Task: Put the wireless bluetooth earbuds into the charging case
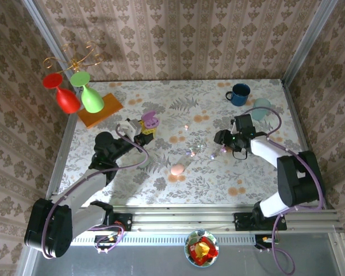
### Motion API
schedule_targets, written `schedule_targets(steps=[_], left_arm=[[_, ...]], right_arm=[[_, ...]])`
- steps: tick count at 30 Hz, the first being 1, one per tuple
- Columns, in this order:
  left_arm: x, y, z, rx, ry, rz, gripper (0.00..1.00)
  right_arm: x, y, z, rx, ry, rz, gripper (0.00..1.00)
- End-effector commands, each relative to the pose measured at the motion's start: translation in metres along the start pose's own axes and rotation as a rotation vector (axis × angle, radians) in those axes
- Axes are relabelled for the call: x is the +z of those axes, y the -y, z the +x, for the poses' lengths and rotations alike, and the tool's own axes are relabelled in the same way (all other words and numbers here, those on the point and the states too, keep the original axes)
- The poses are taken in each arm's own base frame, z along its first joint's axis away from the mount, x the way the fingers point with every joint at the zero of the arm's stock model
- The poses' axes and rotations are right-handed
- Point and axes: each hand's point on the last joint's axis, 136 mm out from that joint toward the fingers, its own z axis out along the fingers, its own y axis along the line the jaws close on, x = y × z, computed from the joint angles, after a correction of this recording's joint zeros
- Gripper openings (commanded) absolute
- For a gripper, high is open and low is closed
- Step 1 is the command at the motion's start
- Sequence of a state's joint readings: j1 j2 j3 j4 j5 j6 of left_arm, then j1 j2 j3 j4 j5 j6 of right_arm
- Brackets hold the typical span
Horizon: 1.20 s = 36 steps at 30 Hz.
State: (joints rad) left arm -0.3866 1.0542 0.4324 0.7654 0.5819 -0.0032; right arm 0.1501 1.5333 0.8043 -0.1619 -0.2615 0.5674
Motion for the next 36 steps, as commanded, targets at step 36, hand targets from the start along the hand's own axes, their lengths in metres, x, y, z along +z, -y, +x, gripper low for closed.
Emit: schedule_targets(steps=[36], left_arm=[[0.009,0.007,-0.017,0.044,0.062,0.018,0.24]], right_arm=[[-0.006,0.019,0.014,-0.004,-0.114,0.050,0.55]])
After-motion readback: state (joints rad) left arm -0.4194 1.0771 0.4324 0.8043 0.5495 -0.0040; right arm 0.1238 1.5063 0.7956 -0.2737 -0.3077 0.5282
